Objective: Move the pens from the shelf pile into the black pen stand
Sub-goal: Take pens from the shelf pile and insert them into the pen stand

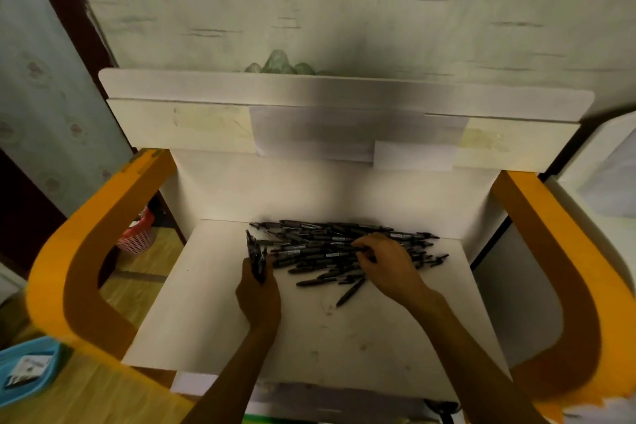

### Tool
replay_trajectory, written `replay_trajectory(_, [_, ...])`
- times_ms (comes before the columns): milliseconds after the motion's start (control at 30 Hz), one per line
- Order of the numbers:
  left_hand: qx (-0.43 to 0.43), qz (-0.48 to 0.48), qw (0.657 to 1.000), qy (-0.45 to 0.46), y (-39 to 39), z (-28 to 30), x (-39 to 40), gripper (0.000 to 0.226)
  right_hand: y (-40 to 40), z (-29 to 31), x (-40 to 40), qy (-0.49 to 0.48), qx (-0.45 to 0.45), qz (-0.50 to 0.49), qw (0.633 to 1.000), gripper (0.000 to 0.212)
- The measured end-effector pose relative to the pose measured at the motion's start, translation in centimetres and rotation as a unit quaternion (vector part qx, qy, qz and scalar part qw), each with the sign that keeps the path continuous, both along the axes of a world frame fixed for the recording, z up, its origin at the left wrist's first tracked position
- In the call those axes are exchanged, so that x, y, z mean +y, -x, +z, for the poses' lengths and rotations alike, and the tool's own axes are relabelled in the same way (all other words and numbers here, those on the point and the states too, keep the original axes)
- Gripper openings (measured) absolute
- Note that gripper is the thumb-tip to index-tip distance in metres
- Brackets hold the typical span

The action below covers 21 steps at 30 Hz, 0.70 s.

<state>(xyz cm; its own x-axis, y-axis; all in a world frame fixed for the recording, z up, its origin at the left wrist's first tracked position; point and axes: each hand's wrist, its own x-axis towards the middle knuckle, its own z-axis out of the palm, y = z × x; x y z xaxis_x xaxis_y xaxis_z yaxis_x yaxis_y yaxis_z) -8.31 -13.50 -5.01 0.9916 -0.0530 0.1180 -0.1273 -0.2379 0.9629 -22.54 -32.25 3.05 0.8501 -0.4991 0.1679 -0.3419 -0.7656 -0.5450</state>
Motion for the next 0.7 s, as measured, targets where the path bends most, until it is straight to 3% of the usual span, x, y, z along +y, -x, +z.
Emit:
replay_trajectory(67, [-0.013, -0.014, 0.999, -0.028, 0.1, -0.1, -0.3, 0.014, 0.5, -0.1, -0.4, -0.003, -0.007, -0.006, 1.000, 0.025])
replay_trajectory(167, [-0.026, -0.125, 0.990, -0.051, 0.7, 0.4, -1.5, 0.021, 1.4, -0.1, -1.3, -0.015, -0.018, -0.024, 0.999, 0.025])
replay_trajectory(300, [-0.018, -0.273, 0.950, -0.153, 2.8, 2.6, -4.0, 0.012, 2.6, -0.1, -2.4, -0.021, -0.012, -0.043, 0.999, 0.026])
replay_trajectory(500, [-0.033, -0.333, 0.869, -0.365, 5.2, 3.3, -7.0, 0.038, 4.1, -0.4, -3.5, -0.016, -0.018, -0.061, 0.998, 0.022])
replay_trajectory(700, [-0.103, -0.361, 0.825, -0.423, 5.3, 2.9, -7.8, 0.039, 5.3, -0.7, -4.0, -0.006, -0.010, -0.064, 0.998, 0.021])
